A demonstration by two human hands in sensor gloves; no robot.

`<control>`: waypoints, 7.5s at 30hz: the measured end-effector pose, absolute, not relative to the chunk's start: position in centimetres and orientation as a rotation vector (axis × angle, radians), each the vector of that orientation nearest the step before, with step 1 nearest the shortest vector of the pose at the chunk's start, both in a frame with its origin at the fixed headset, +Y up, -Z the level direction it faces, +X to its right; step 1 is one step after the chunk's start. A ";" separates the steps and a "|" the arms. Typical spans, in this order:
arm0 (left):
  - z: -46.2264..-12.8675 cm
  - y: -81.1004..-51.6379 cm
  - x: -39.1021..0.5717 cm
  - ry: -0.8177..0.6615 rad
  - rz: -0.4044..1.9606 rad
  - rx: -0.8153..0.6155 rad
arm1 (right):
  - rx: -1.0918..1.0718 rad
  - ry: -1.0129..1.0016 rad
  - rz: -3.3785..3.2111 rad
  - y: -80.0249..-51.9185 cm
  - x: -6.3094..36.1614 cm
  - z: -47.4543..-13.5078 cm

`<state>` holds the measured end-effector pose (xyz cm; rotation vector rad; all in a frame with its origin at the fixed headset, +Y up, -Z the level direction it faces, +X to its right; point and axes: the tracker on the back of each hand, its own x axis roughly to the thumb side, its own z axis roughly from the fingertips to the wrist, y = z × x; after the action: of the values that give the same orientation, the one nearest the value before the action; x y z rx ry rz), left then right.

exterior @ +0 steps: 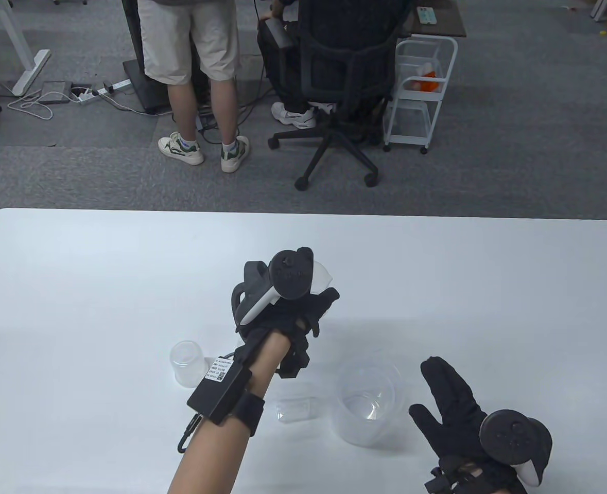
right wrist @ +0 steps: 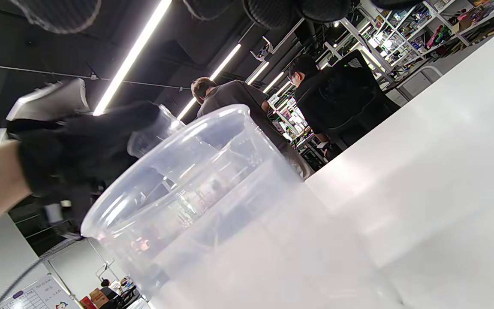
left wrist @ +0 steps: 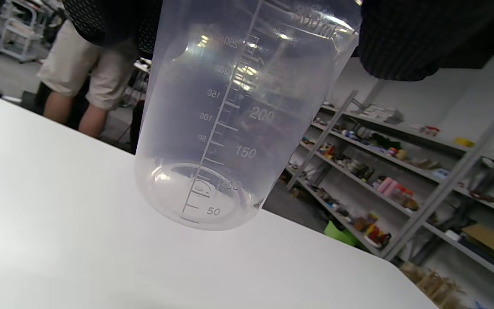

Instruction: Nest plastic beakers

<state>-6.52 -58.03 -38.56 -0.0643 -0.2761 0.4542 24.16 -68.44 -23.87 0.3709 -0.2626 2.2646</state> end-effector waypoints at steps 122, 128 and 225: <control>-27.7 -65.2 -12.7 -0.447 1.390 -0.186 | 0.616 -0.368 2.088 -63.1 17.7 -21.7; -26.3 -65.3 -8.7 -0.562 1.577 -0.300 | 0.658 -0.354 2.059 -63.0 16.1 -21.3; -37.7 -73.4 -13.7 0.042 0.305 -0.288 | 0.484 -0.345 2.224 -67.4 19.1 -24.3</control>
<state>-13.74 -73.44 -37.69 -0.2882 0.0423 0.3045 19.14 -67.35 -24.34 0.4836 -0.3452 2.2244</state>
